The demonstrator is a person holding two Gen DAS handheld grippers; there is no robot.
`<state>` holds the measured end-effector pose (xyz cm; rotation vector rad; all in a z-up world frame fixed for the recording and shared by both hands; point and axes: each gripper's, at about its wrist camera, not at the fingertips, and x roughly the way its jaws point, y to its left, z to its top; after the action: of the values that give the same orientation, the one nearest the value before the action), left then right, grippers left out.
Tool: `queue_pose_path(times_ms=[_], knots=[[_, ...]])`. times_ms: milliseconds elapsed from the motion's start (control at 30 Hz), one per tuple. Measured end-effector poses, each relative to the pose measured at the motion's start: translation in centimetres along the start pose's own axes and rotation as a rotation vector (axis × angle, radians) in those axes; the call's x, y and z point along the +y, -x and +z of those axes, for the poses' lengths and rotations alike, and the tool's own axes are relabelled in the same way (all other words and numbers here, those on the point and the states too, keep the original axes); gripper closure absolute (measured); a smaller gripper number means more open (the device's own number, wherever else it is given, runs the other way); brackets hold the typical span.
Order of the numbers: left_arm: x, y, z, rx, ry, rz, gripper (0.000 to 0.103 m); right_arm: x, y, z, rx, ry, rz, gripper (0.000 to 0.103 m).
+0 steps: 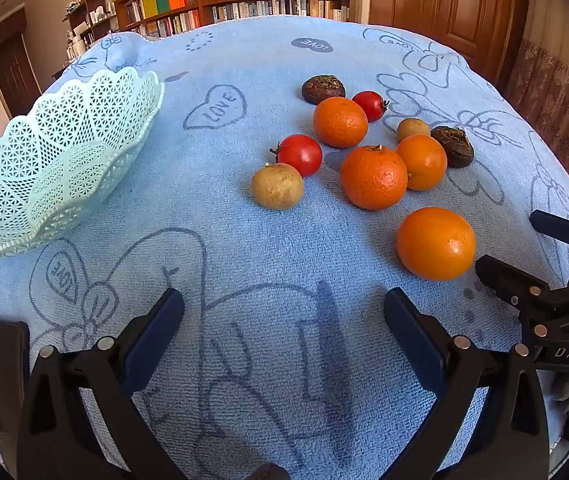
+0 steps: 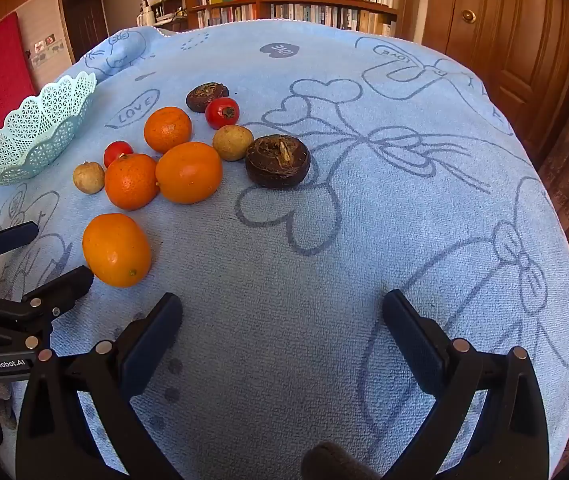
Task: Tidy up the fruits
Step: 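Move the left tool toward a small tan fruit while the right tool approaches a large orange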
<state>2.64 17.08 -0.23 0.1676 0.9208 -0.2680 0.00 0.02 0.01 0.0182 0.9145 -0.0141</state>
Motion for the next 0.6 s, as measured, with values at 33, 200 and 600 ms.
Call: queue_pose_path(times_ms=[33,200,600], knots=[[0.0,0.0,0.0,0.001,-0.001,0.001,0.002,0.0,0.0,0.0,0.001,-0.001,0.001,0.005],[0.1,0.0,0.0,0.003,0.001,-0.003,0.002,0.1,0.0,0.1,0.003,-0.001,0.001,0.005],[1.8,0.5,0.0,-0.03,0.065,-0.11,0.002,-0.2,0.5,-0.5,0.023,0.011,0.014,0.005]])
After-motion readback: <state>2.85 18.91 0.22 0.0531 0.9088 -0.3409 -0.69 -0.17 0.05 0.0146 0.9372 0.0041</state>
